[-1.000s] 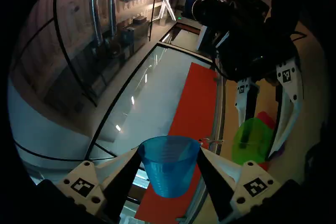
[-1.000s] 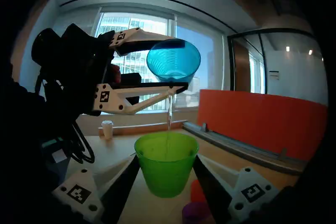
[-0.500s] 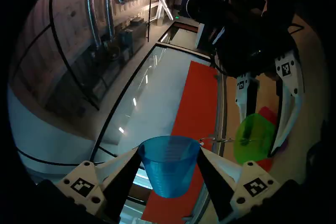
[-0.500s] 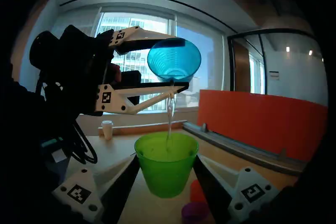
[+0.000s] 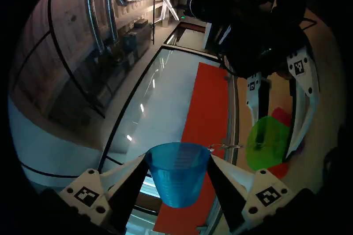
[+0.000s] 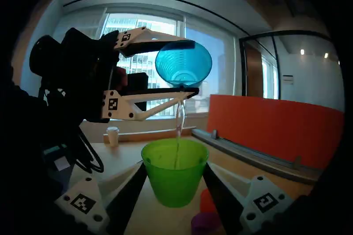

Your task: Pour water

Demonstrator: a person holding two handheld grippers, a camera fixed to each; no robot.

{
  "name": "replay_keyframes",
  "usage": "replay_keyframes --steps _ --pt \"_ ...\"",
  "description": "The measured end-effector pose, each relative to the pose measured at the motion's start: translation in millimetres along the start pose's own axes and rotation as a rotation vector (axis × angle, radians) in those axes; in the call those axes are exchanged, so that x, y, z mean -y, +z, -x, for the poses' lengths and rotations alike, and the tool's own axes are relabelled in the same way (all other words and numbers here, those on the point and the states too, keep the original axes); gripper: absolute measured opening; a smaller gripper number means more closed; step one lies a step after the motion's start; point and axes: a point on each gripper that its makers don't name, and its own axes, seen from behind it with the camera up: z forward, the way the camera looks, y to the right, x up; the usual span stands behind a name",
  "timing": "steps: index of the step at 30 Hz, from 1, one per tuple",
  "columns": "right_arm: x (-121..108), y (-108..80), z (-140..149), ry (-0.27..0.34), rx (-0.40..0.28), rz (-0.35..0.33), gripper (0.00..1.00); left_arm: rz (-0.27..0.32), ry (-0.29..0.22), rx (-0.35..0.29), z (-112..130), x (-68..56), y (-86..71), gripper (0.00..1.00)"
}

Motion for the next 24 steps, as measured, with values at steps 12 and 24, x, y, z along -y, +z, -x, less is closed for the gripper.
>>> replay_keyframes --steps 12,24 --pt "-2.1 -0.2 1.2 0.002 -0.003 0.003 0.87 -0.009 0.059 -0.005 -5.7 4.4 -0.8 0.87" --pt "-2.8 -0.7 1.9 0.004 -0.006 0.006 0.87 -0.016 0.106 -0.011 -10.4 0.4 0.9 0.87"
